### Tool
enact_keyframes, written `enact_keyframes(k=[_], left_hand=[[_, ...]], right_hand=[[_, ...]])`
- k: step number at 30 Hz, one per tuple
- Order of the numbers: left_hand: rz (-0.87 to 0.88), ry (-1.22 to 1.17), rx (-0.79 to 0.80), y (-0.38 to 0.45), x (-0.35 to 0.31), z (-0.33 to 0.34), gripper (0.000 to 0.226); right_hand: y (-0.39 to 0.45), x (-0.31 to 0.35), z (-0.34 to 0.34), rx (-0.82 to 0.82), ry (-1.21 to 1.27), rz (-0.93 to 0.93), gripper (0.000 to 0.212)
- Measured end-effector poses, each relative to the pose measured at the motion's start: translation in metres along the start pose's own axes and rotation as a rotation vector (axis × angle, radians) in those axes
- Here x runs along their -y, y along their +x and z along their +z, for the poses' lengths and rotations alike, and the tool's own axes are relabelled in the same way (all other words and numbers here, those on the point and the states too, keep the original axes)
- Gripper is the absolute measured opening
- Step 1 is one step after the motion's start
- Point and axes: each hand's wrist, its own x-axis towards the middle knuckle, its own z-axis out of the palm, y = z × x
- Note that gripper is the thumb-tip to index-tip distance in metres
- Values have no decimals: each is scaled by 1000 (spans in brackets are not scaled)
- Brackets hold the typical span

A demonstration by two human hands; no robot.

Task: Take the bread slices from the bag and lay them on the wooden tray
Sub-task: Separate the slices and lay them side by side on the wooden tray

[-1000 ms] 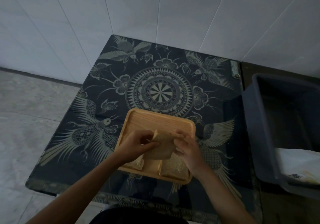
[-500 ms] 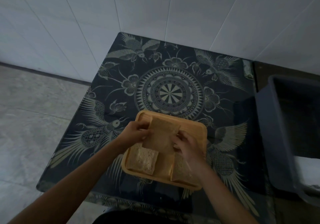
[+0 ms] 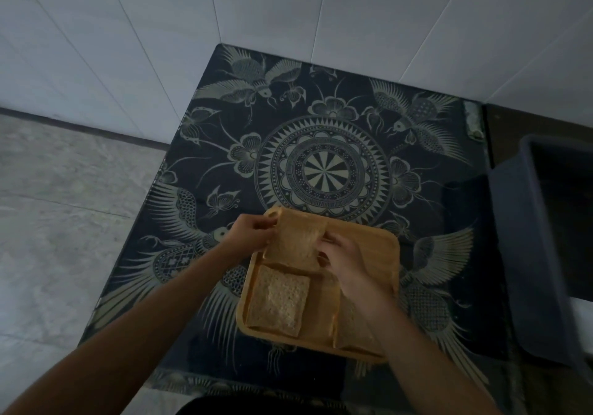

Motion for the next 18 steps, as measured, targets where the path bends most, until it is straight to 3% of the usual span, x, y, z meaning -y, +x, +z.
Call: enact_keyframes(k=[12, 18], left_hand=[[133, 198, -150, -4, 10, 4, 29], [171, 289, -172, -6, 11, 7, 25]], right_hand=[[14, -18, 14, -91, 12, -53, 27], [18, -22, 16, -149, -195, -197, 31]])
